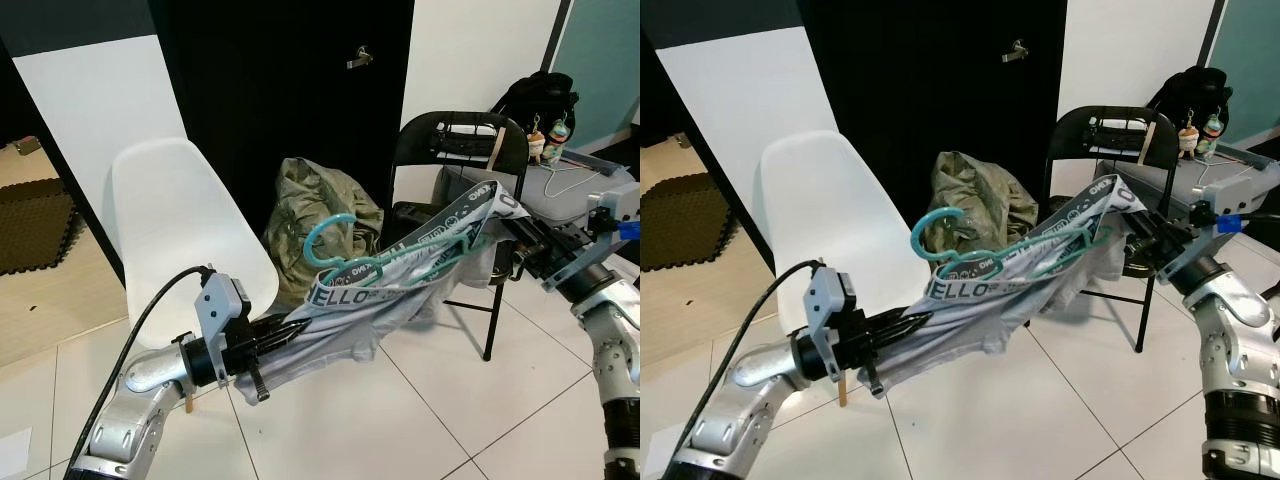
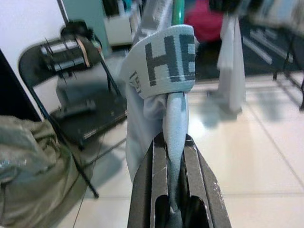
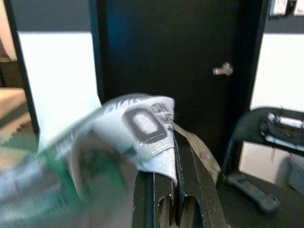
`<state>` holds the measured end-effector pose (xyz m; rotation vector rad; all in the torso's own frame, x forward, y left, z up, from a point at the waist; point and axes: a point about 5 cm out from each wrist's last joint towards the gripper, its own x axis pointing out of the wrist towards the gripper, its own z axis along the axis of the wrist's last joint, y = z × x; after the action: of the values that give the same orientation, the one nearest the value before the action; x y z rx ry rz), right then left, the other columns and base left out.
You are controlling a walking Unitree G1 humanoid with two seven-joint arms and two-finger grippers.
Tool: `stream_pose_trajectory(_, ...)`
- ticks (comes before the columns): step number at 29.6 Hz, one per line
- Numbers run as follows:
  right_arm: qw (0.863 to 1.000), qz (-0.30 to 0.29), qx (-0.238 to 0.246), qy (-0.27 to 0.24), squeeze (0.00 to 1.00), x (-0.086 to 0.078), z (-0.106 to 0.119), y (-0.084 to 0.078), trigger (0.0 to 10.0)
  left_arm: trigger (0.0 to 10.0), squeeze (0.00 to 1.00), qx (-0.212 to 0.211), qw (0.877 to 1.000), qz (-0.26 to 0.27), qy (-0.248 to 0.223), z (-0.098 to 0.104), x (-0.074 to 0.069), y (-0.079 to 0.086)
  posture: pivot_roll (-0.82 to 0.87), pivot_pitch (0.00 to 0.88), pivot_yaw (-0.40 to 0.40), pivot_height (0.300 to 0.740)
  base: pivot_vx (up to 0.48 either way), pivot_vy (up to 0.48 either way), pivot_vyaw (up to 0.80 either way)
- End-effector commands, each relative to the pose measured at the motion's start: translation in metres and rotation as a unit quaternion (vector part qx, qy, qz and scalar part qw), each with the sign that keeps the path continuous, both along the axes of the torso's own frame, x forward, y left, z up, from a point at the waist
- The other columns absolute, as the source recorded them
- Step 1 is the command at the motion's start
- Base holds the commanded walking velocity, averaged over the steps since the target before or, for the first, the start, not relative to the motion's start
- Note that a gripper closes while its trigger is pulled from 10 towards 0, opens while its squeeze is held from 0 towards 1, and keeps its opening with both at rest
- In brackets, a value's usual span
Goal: Hang hanger
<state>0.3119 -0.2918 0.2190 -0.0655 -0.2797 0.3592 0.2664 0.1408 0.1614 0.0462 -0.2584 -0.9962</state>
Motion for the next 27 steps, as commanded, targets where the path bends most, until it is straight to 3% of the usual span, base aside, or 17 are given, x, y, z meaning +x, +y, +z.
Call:
stream_pose_trajectory(1,1.0,-0.008,-0.006,0.021,0.0,-0.001,-0.009,-0.002,0.0,10.0,0.0,-0.03,0.999,-0.005,-0.014,0.012,-0.002,0.004,-0.02,0.0,0.022,0.74,0.0,0.0,0.0)
stream_pose_trajectory(6,0.998,-0.042,-0.014,0.043,0.0,0.0,-0.016,-0.012,0.0,10.0,0.0,-0.064,0.996,-0.063,-0.012,0.022,-0.015,0.002,-0.02,0.0,0.021,0.74,0.0,0.0,0.0)
stream_pose_trajectory(14,0.998,-0.056,-0.011,0.039,0.0,-0.002,-0.014,-0.019,0.0,10.0,0.0,-0.034,0.994,-0.1,0.008,0.017,-0.025,0.001,-0.02,0.0,0.02,0.74,0.0,0.0,0.0)
stream_pose_trajectory(18,0.998,-0.052,-0.002,0.022,0.0,-0.004,-0.007,-0.021,0.0,10.0,0.0,-0.001,0.997,-0.079,0.022,0.006,-0.022,0.002,-0.02,0.0,0.022,0.74,0.0,0.0,0.0)
stream_pose_trajectory(27,1.0,-0.025,0.0,0.005,0.0,-0.008,0.0,-0.016,0.0,10.0,0.0,0.014,0.998,-0.049,0.03,-0.001,-0.016,0.0,-0.03,0.0,0.024,0.74,0.0,0.0,0.0)
